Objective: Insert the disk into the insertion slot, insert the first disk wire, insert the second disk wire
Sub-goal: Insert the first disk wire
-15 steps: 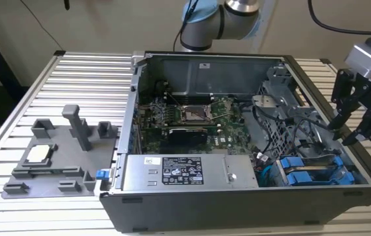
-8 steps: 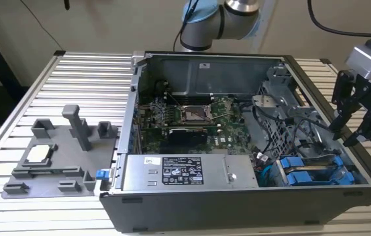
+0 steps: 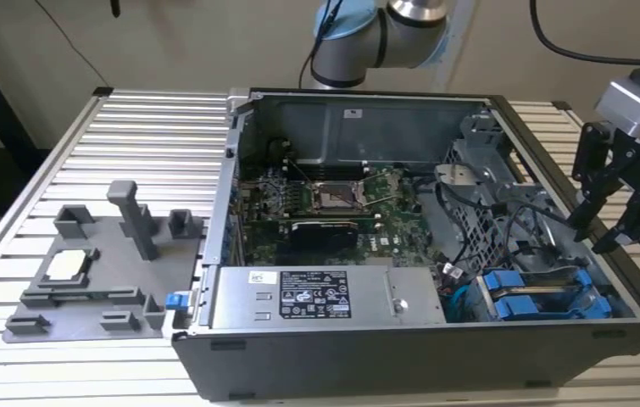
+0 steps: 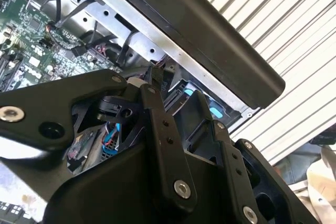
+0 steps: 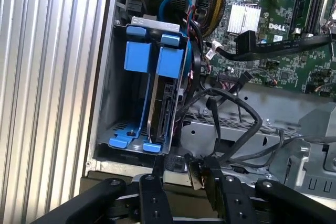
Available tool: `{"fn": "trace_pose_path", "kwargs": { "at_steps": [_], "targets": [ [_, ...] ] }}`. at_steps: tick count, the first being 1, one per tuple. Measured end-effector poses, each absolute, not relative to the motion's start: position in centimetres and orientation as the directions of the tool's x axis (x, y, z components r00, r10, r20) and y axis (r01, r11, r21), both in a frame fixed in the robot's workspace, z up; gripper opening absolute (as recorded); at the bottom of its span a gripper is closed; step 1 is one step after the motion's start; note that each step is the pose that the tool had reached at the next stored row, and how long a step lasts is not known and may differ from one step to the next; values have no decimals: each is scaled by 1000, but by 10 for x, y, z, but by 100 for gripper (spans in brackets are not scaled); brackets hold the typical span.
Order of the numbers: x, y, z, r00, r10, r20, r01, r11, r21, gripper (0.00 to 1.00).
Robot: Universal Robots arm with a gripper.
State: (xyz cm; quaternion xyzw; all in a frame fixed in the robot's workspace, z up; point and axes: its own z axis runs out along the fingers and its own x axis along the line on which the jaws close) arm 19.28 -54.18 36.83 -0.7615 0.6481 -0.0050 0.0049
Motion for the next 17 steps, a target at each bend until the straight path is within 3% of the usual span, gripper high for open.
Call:
{"fn": "trace_pose_path", "kwargs": {
  "at_steps": [17],
  "targets": [
    [194, -542, 368, 160, -987, 7, -987, -160, 7, 43]
  ]
}}
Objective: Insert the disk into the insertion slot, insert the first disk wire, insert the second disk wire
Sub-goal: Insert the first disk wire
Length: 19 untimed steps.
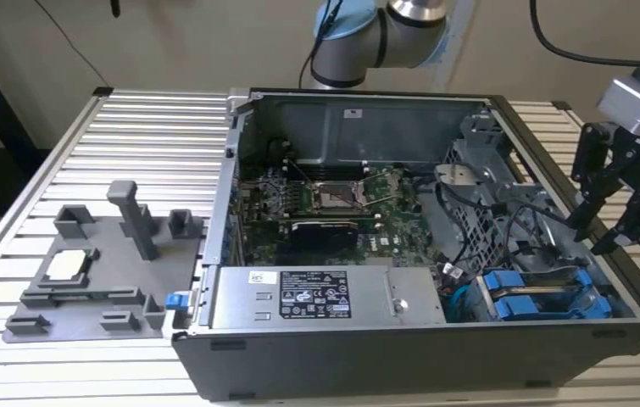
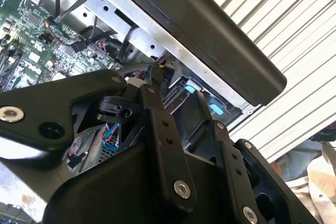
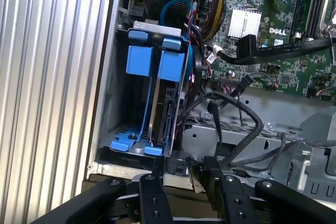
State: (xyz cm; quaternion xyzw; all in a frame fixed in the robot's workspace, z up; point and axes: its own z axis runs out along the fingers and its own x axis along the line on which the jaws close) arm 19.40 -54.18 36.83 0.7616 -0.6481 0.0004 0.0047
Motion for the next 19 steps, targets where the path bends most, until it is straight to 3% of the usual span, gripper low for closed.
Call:
{"fn": "trace_pose_path", "kwargs": {
  "at_steps": [19],
  "targets": [
    [197, -542, 371, 160, -987, 5, -987, -160, 18, 43]
  ]
}}
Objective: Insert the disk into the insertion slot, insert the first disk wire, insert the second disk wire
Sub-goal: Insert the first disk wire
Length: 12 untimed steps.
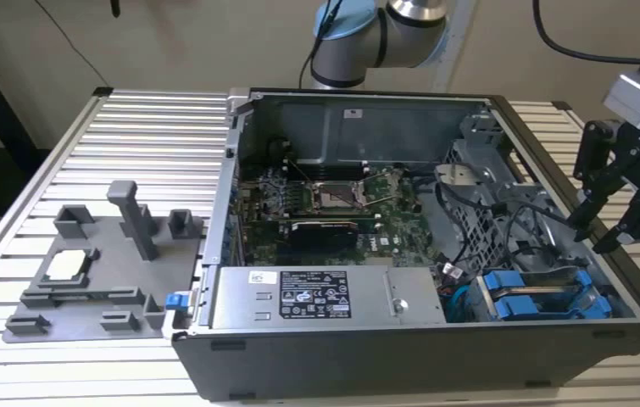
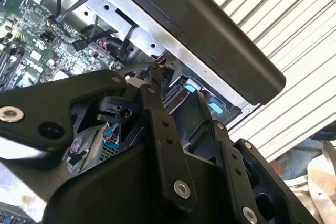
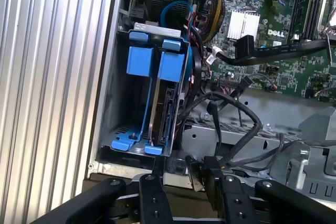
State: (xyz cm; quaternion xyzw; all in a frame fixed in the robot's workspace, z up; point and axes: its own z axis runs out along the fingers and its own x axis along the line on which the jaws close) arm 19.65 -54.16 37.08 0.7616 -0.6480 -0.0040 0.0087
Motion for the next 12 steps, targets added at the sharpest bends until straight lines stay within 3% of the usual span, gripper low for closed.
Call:
{"fn": "trace_pose_path", "kwargs": {
  "at_steps": [12],
  "targets": [
    [197, -541, 367, 160, -987, 6, -987, -160, 16, 43]
  ]
}}
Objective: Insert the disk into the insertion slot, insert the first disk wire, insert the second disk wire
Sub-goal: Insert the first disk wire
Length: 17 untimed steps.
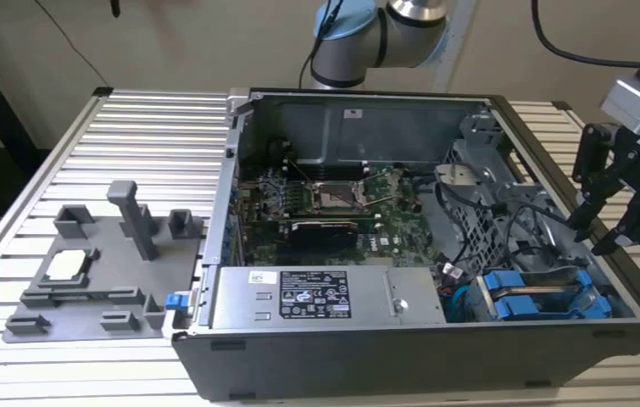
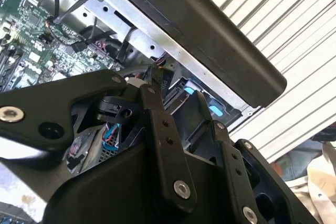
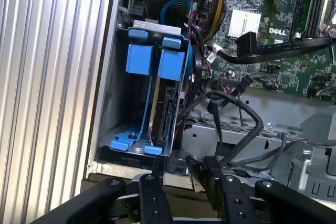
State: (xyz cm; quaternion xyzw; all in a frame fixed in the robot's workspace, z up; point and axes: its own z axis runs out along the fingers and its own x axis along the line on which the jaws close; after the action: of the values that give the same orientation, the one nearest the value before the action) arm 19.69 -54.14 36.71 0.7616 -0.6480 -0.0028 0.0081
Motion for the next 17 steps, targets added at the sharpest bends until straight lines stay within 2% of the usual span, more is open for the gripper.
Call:
{"fn": "trace_pose_path", "kwargs": {
  "at_steps": [4, 6, 7, 9, 17],
  "targets": [
    [197, -541, 367, 160, -987, 6, -987, -160, 16, 41],
    [197, -541, 367, 160, -987, 6, -987, -160, 16, 28],
    [197, -541, 367, 160, -987, 6, -987, -160, 16, 28],
    [197, -541, 367, 160, -987, 6, -987, -160, 16, 19],
    [197, -541, 367, 160, -987, 6, -987, -160, 16, 19]
  ]
}}
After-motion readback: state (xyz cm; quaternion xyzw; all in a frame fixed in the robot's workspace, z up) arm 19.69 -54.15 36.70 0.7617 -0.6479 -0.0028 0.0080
